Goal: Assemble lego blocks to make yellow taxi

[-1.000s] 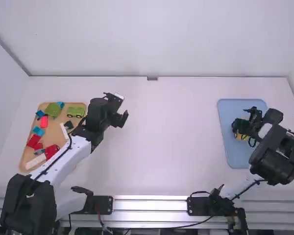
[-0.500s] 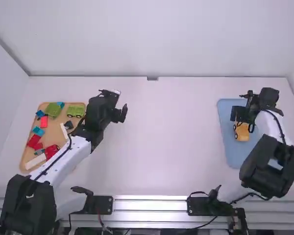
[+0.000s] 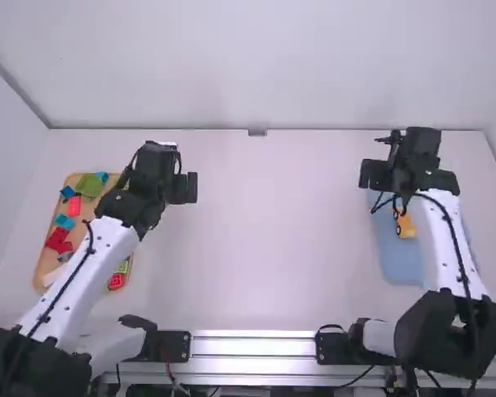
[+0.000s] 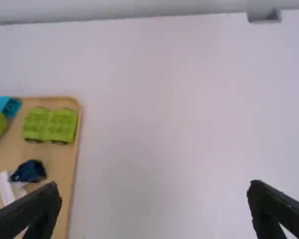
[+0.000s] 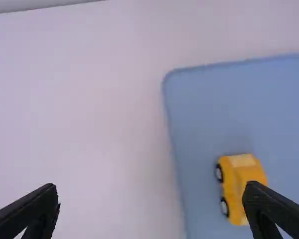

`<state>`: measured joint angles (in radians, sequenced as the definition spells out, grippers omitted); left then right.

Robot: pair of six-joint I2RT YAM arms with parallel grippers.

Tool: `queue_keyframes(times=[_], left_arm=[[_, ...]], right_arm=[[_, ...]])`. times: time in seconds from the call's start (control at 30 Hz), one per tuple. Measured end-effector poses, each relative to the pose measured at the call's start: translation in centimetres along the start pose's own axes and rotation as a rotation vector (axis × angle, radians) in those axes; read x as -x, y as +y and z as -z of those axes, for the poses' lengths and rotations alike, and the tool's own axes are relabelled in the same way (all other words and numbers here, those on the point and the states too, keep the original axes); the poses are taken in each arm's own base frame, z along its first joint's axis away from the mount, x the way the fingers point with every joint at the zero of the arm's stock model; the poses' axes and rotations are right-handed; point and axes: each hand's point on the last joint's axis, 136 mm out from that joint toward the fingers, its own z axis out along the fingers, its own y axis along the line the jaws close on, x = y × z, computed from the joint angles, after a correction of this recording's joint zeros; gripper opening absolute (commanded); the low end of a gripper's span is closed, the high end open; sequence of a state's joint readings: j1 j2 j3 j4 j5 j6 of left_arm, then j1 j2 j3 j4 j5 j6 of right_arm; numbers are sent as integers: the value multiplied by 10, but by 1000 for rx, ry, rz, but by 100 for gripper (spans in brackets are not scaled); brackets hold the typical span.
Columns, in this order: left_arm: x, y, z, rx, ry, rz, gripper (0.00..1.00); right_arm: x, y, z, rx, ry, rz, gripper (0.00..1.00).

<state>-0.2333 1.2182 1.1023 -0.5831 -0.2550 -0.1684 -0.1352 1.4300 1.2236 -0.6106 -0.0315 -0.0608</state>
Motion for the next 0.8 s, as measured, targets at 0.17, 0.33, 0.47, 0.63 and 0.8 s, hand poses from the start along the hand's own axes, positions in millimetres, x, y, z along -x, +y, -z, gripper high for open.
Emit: queue_keyframes(times=[0.17,0.33,0.47,0.63,0.8], left_arm=[[20,3,20,2,-40,24,99],[28,5,22,-3,-64,31,94],[31,18,27,-4,-113,43,89],[32,37,36,-6,-186,43,81],[30,53,45,-15,-271,47,72]], right_arm=[[6,49,14,78,-40,93,98],[14,77,25,124,-94,137,94],[23,54,36,77,-164,77,89],[23,45,47,55,-236,48,81],[20,45,57,59,-313,48,72]])
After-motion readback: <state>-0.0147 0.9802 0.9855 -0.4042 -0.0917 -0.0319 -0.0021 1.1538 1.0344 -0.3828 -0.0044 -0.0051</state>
